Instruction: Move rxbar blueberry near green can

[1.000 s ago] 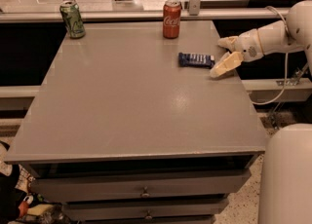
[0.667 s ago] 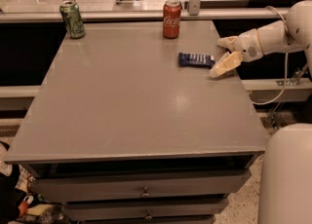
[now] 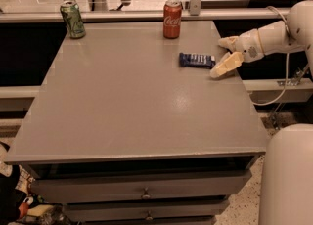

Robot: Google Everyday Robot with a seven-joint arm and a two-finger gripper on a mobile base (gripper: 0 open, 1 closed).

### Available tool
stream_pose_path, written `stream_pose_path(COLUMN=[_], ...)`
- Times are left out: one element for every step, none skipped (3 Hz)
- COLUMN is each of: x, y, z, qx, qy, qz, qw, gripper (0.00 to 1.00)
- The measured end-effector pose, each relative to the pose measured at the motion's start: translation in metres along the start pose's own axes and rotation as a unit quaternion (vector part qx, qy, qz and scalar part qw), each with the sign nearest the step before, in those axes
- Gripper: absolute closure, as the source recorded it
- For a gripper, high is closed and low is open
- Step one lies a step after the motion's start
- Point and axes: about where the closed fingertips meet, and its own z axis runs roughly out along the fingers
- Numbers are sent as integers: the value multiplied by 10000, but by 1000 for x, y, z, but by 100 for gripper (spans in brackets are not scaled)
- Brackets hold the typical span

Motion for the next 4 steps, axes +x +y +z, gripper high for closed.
stream_pose_path(x=[0, 0, -23, -38], y=[0, 0, 8, 14], z=[0, 0, -21, -34], qx=[0, 0, 97, 167], qy=[0, 0, 5, 15], qz=[-2, -2, -323, -553], qw=[10000, 10000, 9994, 9983], gripper=[0, 0, 0, 0])
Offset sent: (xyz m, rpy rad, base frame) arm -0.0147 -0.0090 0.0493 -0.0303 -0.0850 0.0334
